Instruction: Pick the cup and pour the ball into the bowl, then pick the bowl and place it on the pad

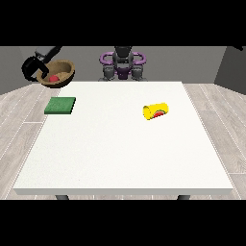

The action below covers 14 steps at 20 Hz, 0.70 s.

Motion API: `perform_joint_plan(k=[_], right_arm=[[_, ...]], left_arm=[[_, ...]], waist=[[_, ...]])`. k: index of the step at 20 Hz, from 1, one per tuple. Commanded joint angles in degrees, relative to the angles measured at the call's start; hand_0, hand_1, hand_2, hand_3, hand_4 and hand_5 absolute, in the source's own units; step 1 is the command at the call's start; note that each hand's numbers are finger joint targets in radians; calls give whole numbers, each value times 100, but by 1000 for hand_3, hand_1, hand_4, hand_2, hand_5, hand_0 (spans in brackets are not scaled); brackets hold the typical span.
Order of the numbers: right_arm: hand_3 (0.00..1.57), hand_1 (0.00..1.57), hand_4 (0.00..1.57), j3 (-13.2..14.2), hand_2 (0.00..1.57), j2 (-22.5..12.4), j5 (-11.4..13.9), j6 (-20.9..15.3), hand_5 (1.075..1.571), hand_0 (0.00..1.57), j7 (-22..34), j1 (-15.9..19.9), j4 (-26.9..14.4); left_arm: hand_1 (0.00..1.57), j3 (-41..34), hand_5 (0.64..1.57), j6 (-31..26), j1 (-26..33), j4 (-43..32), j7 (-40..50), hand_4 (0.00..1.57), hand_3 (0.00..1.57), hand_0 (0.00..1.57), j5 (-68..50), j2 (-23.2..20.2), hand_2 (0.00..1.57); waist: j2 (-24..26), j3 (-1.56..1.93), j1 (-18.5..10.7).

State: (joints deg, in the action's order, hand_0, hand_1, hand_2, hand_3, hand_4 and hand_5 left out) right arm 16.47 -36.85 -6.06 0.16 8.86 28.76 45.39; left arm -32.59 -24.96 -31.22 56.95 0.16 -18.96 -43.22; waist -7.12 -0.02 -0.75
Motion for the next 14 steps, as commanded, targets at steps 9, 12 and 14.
perform_joint_plan(k=[9,12,14], right_arm=[[450,1571,1052,288,1571,508,-141,-326,1569,1571,-591,268,-524],[537,1571,1017,373,1571,552,-252,-158,1571,1571,-734,120,-670],[552,1571,1023,403,1571,373,-254,-187,1571,1571,-375,382,-780]], left_arm=[[0,-26,1555,-196,-73,-115,-495,1206,0,0,-139,-204,0],[0,110,1555,4,327,35,-797,1205,0,0,88,114,0],[0,-22,1557,-456,33,-209,-401,1203,0,0,-273,-374,0]], waist=[[-640,4,-251],[-491,4,-274],[-447,3,-336]])
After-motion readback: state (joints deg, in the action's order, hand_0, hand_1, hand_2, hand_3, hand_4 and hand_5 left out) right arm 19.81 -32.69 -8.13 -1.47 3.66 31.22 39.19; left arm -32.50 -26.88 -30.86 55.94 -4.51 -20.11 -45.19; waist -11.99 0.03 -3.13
